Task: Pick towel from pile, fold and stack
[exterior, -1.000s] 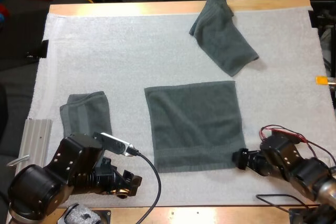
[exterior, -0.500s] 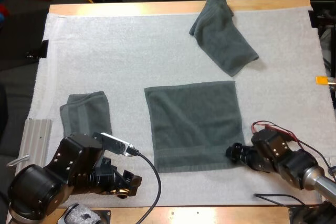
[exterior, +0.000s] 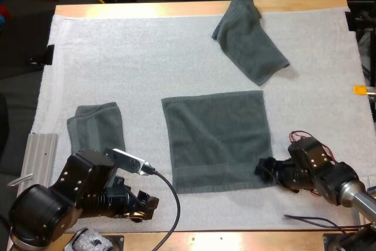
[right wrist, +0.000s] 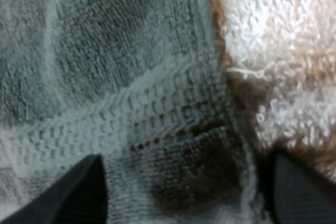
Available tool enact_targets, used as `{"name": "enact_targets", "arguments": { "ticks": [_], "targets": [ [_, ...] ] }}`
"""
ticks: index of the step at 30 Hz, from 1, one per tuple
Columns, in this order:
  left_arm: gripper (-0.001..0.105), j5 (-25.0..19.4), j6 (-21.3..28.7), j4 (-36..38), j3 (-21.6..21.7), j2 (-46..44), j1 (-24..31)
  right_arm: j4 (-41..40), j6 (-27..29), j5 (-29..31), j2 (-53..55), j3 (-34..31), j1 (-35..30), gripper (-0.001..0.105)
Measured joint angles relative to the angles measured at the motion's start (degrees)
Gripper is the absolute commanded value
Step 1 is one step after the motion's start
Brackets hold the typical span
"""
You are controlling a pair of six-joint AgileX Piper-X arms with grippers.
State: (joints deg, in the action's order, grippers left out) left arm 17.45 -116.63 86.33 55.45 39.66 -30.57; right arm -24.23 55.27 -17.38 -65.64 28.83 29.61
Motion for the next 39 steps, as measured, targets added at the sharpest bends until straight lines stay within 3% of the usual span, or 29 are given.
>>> {"name": "enact_targets", "arguments": {
  "ticks": [15,22,28,35,39],
  "targets": [
    [0.068,0.0,0.0,0.0,0.0,0.0,0.0,-3.1,0.05,-0.43,0.0,-0.12,0.0,0.053],
    [0.068,0.0,0.0,0.0,0.0,0.0,0.0,-4.88,0.2,1.16,0.0,-0.12,0.0,0.029],
    [0.068,0.0,0.0,0.0,0.0,0.0,0.0,-5.39,0.36,2.88,0.0,-0.12,0.0,0.026],
    [0.068,0.0,0.0,0.0,0.0,0.0,0.0,-5.68,3.1,3.42,0.0,-0.12,0.0,0.001],
    [0.068,0.07,0.86,0.0,0.0,0.0,0.0,-5.79,5.77,3.53,0.0,-0.12,0.0,0.001]
  ]
}}
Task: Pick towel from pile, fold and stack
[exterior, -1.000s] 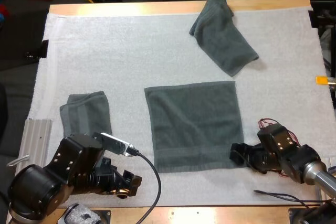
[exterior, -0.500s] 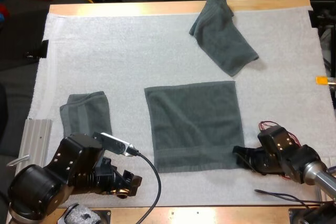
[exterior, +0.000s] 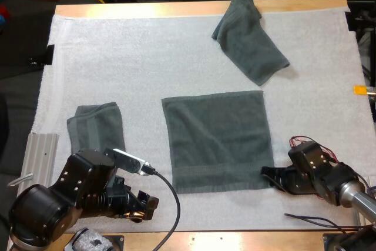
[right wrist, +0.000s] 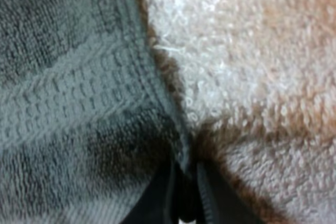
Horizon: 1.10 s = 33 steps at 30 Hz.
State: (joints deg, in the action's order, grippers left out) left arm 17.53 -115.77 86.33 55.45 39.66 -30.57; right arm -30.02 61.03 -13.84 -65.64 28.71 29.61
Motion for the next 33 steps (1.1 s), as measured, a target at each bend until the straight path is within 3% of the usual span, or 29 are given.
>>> {"name": "enact_targets", "arguments": {
  "ticks": [6,17,26,33],
  "targets": [
    [0.068,3.23,0.04,-1.61,0.0,0.97,0.0,-0.93,3.24,0.41,0.0,0.0,0.0,0.001],
    [0.068,3.55,-0.39,-10.57,-0.96,8.22,0.0,-1.48,5.1,0.4,0.0,0.0,0.0,0.001],
    [0.068,3.67,-4.23,-20.39,-12.58,9.28,0.0,-1.46,5.63,0.4,0.0,0.0,0.0,0.001],
    [0.068,3.67,-6.64,-29.03,-19.26,9.28,0.0,-1.46,5.61,0.4,0.0,0.0,0.0,0.001]
  ]
}}
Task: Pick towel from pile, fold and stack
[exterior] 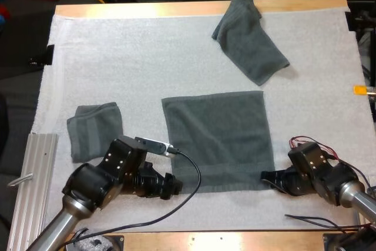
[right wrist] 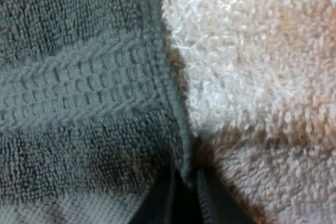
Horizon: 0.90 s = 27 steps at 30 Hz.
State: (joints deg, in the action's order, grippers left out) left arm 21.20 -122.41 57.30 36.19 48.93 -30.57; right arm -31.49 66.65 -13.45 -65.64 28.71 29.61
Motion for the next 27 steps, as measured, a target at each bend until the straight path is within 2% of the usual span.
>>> {"name": "enact_targets", "arguments": {
  "ticks": [9,14,21,27],
  "targets": [
    [0.068,0.25,-4.58,-9.29,-9.12,0.0,0.12,0.0,0.0,0.0,0.0,0.0,0.0,0.001],
    [0.068,2.97,-6.5,-14.02,-12.69,0.12,3.46,0.0,0.0,-0.54,0.0,0.0,0.0,0.001],
    [0.068,10.14,-6.62,-18.75,-13.32,7.68,9.85,0.0,0.06,-0.54,0.0,0.0,0.0,0.001],
    [0.068,14.34,-6.62,-22.68,-13.32,17.09,10.47,0.0,0.06,-0.54,0.0,0.0,0.0,0.001]
  ]
}}
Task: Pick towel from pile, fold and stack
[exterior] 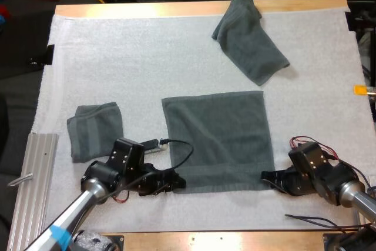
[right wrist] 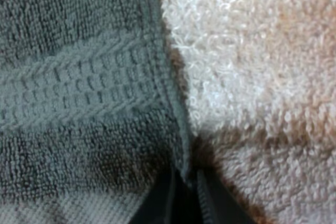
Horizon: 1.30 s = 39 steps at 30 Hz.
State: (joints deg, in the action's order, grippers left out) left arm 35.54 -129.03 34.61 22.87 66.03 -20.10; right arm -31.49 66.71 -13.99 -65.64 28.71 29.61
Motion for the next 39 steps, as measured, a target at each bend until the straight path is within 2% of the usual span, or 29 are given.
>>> {"name": "enact_targets", "arguments": {
  "ticks": [5,10,18,30,39],
  "targets": [
    [0.068,1.02,0.0,-1.05,0.0,3.82,0.05,-0.1,0.0,0.0,0.0,0.0,0.0,0.001],
    [0.068,3.19,0.0,-3.09,0.0,4.46,0.05,-0.06,0.0,0.0,0.0,0.0,0.0,0.001],
    [0.068,3.68,0.0,-3.37,0.0,5.05,0.05,-0.06,0.0,0.0,0.0,0.0,0.0,0.001],
    [0.068,10.59,0.0,-5.12,0.48,9.43,0.16,-0.06,0.0,-0.07,0.0,0.0,0.0,0.001],
    [0.068,11.68,0.0,-6.15,0.48,9.89,0.16,-0.14,0.0,-0.07,0.0,0.0,0.0,0.001]
  ]
}}
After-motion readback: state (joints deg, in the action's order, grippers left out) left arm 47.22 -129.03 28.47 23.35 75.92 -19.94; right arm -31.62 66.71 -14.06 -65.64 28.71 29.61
